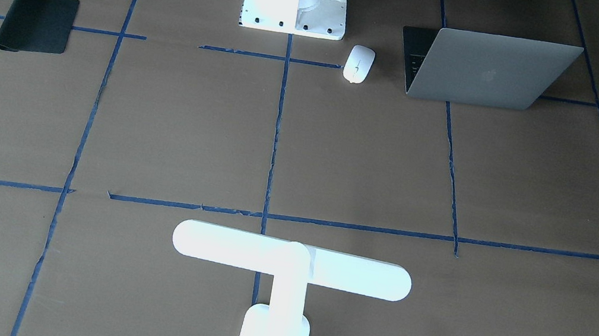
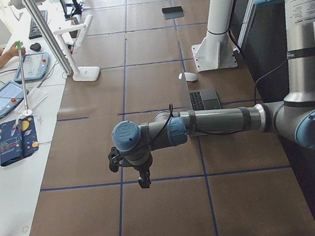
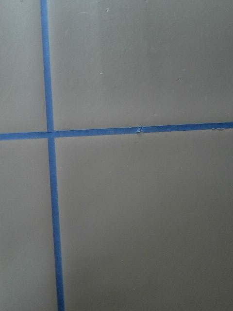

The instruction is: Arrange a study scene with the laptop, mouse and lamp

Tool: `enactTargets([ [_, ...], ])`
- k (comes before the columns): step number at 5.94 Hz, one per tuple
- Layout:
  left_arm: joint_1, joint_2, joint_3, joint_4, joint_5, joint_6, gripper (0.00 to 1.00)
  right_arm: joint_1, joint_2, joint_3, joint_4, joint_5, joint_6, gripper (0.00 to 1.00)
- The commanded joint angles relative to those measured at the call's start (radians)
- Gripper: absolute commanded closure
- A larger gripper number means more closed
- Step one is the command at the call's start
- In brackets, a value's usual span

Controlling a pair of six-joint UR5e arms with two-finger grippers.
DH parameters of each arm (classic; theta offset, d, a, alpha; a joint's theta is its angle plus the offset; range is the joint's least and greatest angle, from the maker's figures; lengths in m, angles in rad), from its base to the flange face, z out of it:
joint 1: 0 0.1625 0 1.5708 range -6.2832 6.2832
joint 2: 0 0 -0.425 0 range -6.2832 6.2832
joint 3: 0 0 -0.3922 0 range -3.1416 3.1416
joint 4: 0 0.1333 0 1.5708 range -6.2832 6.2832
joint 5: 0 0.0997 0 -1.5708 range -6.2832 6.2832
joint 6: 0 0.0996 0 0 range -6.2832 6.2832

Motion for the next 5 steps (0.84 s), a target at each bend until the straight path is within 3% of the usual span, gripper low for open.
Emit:
enactTargets([
  [1,-0.002,0.014,-0.15,0.028,0.009,-0.169,0.0,-0.001,0.004,0.003,-0.001,0.004,0.005,0.0],
  [2,0.001,0.029,-0.263,0.071,0.012,-0.267,0.0,-0.002,0.005,0.006,0.0,0.008,0.005,0.0],
  [4,0.032,0.026,-0.516,0.312,0.061,-0.421,0.0,-0.002,0.005,0.006,0.0,0.005,0.004,0.0],
  [5,0.102,0.03,-0.639,0.403,0.063,-0.558,0.0,-0.002,0.004,0.003,0.0,0.008,0.007,0.0],
])
